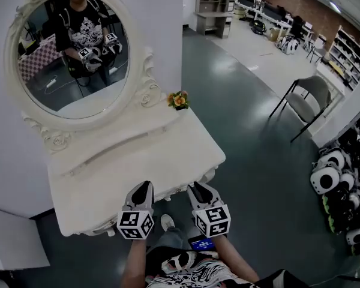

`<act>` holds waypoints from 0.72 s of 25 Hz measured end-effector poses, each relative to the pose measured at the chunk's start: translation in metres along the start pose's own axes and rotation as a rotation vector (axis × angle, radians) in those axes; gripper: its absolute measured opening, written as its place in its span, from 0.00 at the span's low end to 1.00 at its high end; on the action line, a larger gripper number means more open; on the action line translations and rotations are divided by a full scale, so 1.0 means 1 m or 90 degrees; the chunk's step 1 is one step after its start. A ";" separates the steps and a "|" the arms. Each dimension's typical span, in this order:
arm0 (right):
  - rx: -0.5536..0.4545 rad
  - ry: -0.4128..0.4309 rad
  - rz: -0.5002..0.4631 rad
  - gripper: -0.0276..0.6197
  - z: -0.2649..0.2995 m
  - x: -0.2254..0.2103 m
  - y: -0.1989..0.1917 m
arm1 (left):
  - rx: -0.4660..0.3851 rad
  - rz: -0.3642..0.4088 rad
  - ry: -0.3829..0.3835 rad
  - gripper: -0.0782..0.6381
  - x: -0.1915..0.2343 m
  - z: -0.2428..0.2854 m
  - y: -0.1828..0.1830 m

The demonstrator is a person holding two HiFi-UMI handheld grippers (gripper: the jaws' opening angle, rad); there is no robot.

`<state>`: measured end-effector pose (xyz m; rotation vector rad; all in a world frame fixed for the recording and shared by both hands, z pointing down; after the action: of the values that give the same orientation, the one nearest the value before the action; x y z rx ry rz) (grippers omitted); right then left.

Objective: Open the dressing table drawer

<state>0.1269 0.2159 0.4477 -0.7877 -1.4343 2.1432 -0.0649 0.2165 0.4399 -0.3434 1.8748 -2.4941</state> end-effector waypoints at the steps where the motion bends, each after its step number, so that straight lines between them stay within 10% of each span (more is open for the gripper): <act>1: 0.007 -0.005 0.000 0.18 0.017 -0.008 0.004 | 0.006 -0.001 -0.002 0.15 0.009 0.017 0.002; 18: 0.081 -0.055 -0.003 0.20 0.170 -0.076 0.036 | 0.085 -0.022 -0.057 0.14 0.080 0.178 -0.002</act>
<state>0.0672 0.0386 0.4812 -0.6520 -1.3251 2.2646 -0.1114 0.0379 0.5028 -0.4799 1.6744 -2.5618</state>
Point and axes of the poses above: the fingertips, and each gripper's own axes: z forward along the fingers, x to its left, y out of its top, the point moved 5 cm from there along -z, backward along the fingers, and after that the axes turned 11 degrees about y, right-handed, at the moved point
